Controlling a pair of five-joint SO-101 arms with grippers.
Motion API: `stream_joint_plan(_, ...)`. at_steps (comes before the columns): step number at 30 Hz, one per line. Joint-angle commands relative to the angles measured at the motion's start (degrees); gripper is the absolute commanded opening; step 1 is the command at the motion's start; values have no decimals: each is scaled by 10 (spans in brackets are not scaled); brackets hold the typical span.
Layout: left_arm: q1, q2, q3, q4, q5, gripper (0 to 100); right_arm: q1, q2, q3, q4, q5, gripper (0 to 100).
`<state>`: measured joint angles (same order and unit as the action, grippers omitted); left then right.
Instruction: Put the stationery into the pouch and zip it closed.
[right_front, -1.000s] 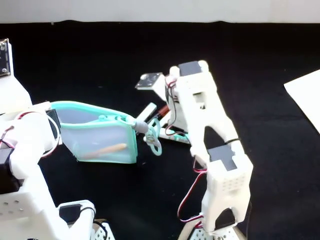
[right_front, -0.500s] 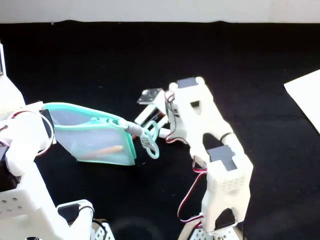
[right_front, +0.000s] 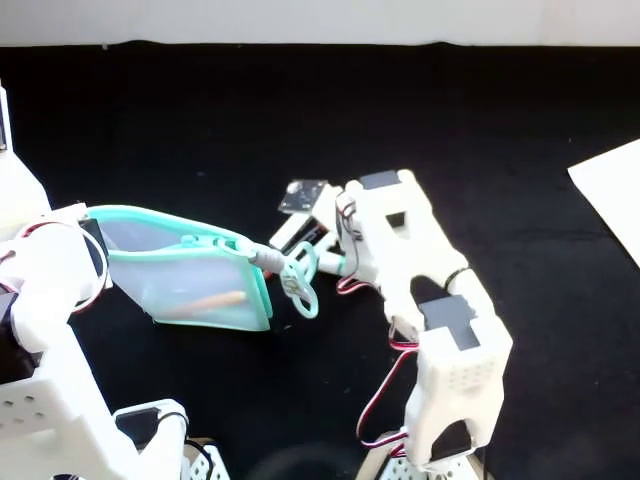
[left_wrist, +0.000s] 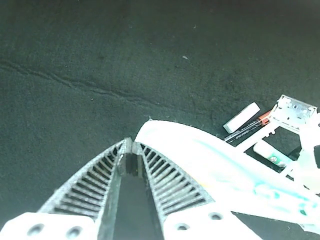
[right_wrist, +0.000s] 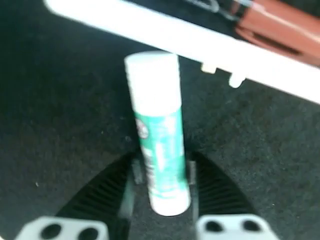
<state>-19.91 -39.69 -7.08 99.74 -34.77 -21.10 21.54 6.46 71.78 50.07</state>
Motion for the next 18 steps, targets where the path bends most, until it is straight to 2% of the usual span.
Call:
stream_joint_plan(1, -7, 2, 0, -5, -3, 7, 30, -24, -36, 2, -66, 9)
stream_joint_plan(5, -7, 1, 0, -5, -3, 7, 80, -88, -102, 3, -159, 6)
stream_joint_plan(9, -4, 1, 0, -5, -3, 7, 78, -204, -141, 2, -282, 6)
stream_joint_plan(11, -4, 1, 0, -5, -2, 7, 47, -271, -154, -2, -368, 6)
stream_joint_plan(16, -4, 1, 0, -5, -2, 7, -84, -426, -159, -44, -493, 6)
stream_joint_plan(18, -4, 1, 0, -4, -2, 7, -120, -441, -163, -64, -543, 6)
